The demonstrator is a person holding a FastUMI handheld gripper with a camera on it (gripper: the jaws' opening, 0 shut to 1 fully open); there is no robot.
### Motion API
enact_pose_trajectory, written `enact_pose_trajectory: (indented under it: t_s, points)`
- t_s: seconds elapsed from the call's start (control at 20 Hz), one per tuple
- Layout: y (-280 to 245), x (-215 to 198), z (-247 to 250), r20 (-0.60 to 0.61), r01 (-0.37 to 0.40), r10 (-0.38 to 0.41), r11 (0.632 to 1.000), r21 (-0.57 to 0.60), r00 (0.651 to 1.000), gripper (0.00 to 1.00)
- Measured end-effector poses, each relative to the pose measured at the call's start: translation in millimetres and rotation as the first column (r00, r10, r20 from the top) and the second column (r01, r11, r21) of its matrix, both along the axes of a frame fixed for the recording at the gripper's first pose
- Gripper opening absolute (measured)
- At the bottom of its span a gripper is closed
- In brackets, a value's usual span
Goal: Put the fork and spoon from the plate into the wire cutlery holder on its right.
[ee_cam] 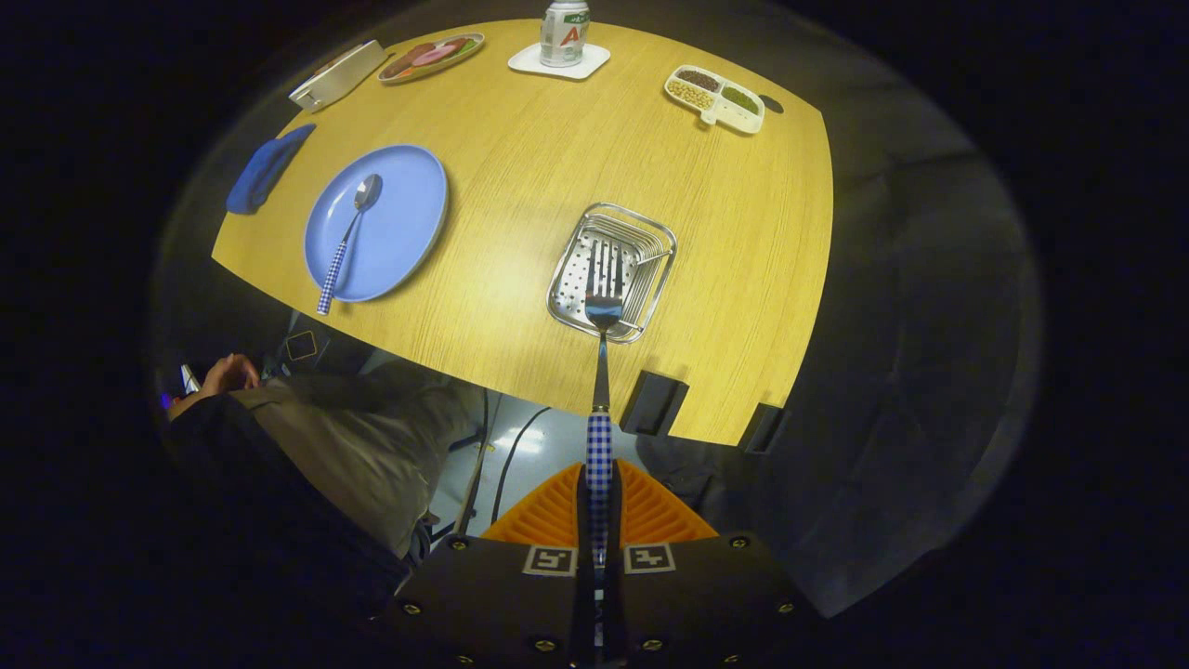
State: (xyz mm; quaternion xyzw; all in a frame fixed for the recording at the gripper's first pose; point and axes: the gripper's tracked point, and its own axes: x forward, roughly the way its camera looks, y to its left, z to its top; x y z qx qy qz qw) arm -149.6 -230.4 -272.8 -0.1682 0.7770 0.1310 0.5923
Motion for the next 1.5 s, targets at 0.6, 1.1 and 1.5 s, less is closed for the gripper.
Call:
enact_pose_trajectory:
  t_s: [0.6,1.1,1.5]
  points:
    - [2,21,-38,-0.170,-0.030,0.026,0.999,-0.020,0.985,0.04]
    - [3,37,-61,-0.285,-0.052,0.040,0.998,-0.034,0.958,0.04]
    - [9,55,-71,-0.289,-0.023,0.012,0.999,-0.037,0.957,0.12]
